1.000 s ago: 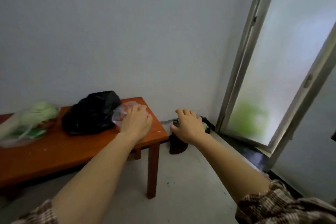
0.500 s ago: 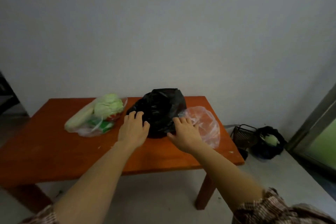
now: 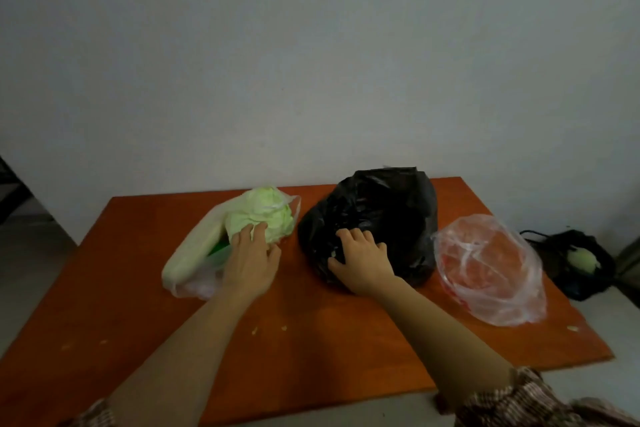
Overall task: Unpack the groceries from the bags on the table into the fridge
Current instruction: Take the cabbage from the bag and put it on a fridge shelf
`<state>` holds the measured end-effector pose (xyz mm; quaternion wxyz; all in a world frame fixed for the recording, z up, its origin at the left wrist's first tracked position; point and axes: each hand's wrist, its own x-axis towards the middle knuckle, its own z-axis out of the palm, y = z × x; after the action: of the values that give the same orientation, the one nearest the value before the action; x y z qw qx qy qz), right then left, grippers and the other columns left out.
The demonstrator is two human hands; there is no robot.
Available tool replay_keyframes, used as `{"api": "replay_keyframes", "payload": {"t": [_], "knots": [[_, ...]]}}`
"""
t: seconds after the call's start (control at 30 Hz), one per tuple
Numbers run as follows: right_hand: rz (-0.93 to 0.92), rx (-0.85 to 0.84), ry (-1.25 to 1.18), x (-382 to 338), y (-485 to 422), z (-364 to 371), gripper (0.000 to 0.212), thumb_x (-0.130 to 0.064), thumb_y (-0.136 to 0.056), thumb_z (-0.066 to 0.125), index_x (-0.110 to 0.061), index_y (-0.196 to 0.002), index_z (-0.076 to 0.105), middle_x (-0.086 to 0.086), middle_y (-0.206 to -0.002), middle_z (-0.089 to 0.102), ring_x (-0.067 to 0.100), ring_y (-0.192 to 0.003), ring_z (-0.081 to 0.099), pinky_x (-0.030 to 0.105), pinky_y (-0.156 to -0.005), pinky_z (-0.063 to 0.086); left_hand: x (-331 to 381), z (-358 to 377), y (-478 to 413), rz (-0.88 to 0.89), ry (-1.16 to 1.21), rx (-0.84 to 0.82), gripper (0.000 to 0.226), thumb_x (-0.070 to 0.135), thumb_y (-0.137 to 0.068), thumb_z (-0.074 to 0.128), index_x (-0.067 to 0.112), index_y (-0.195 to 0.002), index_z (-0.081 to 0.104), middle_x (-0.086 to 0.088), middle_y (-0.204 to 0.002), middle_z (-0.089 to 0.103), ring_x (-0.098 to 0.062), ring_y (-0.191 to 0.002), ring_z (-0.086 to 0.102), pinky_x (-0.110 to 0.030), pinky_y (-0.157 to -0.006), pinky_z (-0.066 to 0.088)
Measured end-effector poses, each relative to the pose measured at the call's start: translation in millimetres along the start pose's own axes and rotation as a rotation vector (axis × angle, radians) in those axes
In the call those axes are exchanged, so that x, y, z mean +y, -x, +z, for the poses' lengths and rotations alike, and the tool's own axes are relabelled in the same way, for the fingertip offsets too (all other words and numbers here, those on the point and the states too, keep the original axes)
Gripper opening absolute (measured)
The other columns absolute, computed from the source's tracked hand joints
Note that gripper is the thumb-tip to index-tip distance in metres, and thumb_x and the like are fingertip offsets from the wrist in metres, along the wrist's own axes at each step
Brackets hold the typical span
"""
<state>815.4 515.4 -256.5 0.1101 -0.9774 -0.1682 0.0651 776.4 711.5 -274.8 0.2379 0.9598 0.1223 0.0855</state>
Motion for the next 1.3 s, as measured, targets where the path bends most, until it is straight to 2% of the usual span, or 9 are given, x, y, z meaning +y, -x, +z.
{"api": "replay_keyframes", "payload": {"t": [0.23,0.37,0.47,0.63,0.73,0.87,1.0,1.13,1.3], "knots": [[0.114,-0.021,-0.125,-83.1,-98.4,25.1,0.062,-0.039,-0.095,0.047,-0.021,-0.148,0.022,0.008,-0.136,0.047,0.031,-0.127,0.042,0.051,-0.103,0.034,-96.7,-11.3,-100.3,0.0,-0.05,-0.084,0.055,0.025,-0.093,0.048,0.011,-0.142,0.03,-0.015,-0.142,0.034,-0.03,-0.129,0.03,-0.042,-0.1,0.039],[0.13,0.018,-0.194,-107.0,-133.1,37.8,0.068,-0.033,-0.094,0.05,-0.025,-0.151,0.014,0.006,-0.089,0.061,0.025,-0.075,0.059,0.034,-0.06,0.047,-127.6,-6.8,-136.5,0.007,-0.101,-0.152,0.061,0.024,-0.088,0.057,0.015,-0.143,0.033,-0.014,-0.136,0.034,-0.03,-0.124,0.029,-0.04,-0.096,0.042],[0.216,0.062,-0.388,-110.8,-159.1,42.9,0.052,-0.024,-0.091,0.056,-0.023,-0.14,0.038,0.002,-0.076,0.062,0.017,-0.058,0.054,0.028,-0.047,0.04,-144.2,-2.0,-157.7,0.059,-0.092,-0.165,0.052,0.025,-0.09,0.055,0.02,-0.14,0.042,-0.012,-0.124,0.041,-0.028,-0.114,0.034,-0.037,-0.089,0.044],[0.312,0.172,-0.753,-114.9,-197.5,32.5,0.011,-0.012,-0.09,0.059,-0.004,-0.089,0.067,0.01,-0.077,0.07,0.024,-0.07,0.067,0.036,-0.066,0.056,-156.3,-6.0,-183.2,0.07,0.132,-0.196,0.035,0.026,-0.093,0.055,0.023,-0.127,0.061,-0.006,-0.077,0.064,-0.023,-0.074,0.061,-0.028,-0.056,0.041],[0.346,0.265,-0.888,-119.9,-223.9,20.6,0.006,-0.014,-0.085,0.067,-0.009,-0.082,0.067,0.0,-0.075,0.069,0.018,-0.068,0.064,0.024,-0.06,0.05,-159.8,-8.7,-201.4,0.004,0.251,-0.129,0.019,0.026,-0.091,0.059,0.019,-0.093,0.077,0.005,-0.044,0.052,-0.012,-0.043,0.049,-0.027,-0.042,0.035],[0.283,0.153,-1.016,-122.7,-261.9,25.2,0.002,-0.024,-0.084,0.071,-0.022,-0.084,0.071,-0.01,-0.088,0.072,0.009,-0.084,0.068,0.028,-0.075,0.053,-162.3,-4.5,-223.9,-0.171,0.381,-0.131,0.015,0.027,-0.087,0.064,0.019,-0.086,0.077,0.002,-0.056,0.067,-0.013,-0.05,0.061,-0.029,-0.057,0.053],[0.271,-0.019,-0.935,-117.4,-295.9,44.5,0.028,-0.042,-0.084,0.066,-0.02,-0.1,0.072,-0.002,-0.107,0.07,0.013,-0.103,0.064,0.034,-0.093,0.05,-173.4,5.6,-246.3,-0.325,0.448,-0.161,0.019,0.022,-0.089,0.062,0.022,-0.072,0.071,0.005,-0.063,0.069,-0.014,-0.05,0.066,-0.03,-0.061,0.057],[0.353,-0.189,-1.011,-108.1,-318.4,56.2,0.033,-0.046,-0.091,0.056,-0.018,-0.091,0.074,-0.001,-0.106,0.069,0.017,-0.112,0.059,0.036,-0.107,0.04,-189.1,15.0,-266.2,-0.397,0.411,-0.221,0.018,0.017,-0.084,0.065,0.019,-0.067,0.072,0.003,-0.064,0.071,-0.013,-0.056,0.068,-0.025,-0.061,0.054],[0.577,-0.517,-1.114,-83.6,-314.6,81.0,0.081,-0.077,-0.08,0.043,-0.014,-0.13,0.058,0.006,-0.127,0.063,0.022,-0.115,0.06,0.041,-0.109,0.039,-187.6,24.8,-279.5,-0.399,0.34,-0.251,0.011,0.017,-0.077,0.064,0.021,-0.07,0.072,0.0,-0.07,0.072,-0.02,-0.069,0.069,-0.029,-0.069,0.056]]}}
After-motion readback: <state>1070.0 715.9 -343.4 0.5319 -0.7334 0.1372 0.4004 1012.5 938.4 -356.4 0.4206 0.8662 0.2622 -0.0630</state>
